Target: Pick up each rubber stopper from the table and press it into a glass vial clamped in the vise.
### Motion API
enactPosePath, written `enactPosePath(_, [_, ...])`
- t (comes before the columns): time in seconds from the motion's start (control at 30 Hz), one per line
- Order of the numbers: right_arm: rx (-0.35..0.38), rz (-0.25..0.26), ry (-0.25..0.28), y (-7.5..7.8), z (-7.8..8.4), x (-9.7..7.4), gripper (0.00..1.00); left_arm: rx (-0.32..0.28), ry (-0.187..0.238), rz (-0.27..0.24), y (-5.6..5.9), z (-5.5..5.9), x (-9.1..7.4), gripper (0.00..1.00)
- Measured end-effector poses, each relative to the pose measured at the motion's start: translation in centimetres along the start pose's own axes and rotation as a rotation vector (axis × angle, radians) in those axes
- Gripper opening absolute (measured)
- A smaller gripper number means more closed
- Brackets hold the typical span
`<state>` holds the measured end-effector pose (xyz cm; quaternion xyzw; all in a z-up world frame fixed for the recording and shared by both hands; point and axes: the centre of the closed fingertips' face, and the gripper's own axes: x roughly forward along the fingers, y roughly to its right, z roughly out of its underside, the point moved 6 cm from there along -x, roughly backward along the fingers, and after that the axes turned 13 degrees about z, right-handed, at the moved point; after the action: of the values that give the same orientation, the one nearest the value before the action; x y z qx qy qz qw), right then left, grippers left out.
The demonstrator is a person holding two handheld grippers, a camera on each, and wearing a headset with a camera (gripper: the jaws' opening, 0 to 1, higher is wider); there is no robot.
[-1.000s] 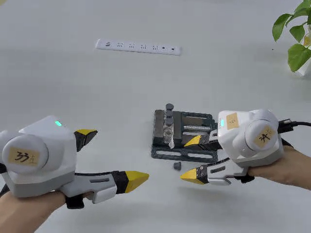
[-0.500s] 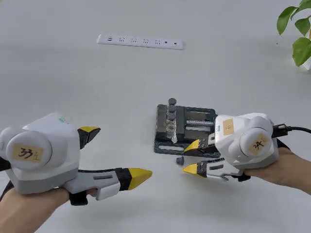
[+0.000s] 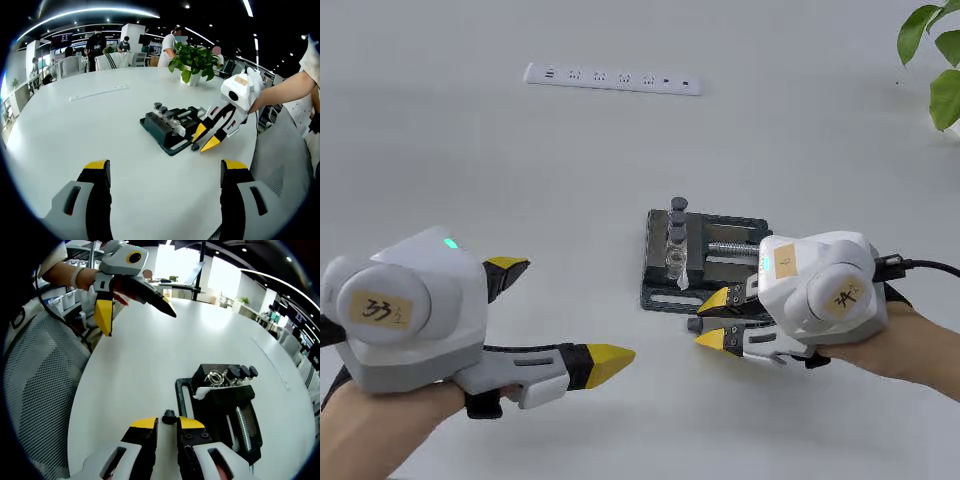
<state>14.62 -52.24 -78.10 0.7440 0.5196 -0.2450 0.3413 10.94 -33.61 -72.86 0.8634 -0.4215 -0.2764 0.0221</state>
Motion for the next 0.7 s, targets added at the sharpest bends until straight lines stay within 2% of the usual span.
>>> enactPosePath(0.33, [0.018, 0.009, 0.000, 0.1, 0.0, 0.1, 0.07, 0.016, -0.014, 0.021, 0.5, -0.2, 0.6, 0.90])
enactPosePath(0.43, [0.025, -0.016, -0.019, 0.3, 0.0, -0.3, 0.07, 0.032, -0.026, 0.032, 0.7, -0.1, 0.9, 0.90])
enactPosePath(0.5, [0.026, -0.066, -0.057, 0.0, 0.1, -0.9, 0.07, 0.041, -0.036, 0.040, 0.9, -0.1, 1.1, 0.89])
enactPosePath(0.53, [0.022, -0.064, -0.054, 0.3, -0.1, -1.1, 0.07, 0.046, -0.039, 0.050, 1.1, -0.1, 1.3, 0.89])
enactPosePath(0.7, [-0.004, -0.124, -0.121, 0.9, -0.3, -2.7, 0.07, 0.079, -0.057, 0.092, 1.9, -0.3, 2.1, 0.87])
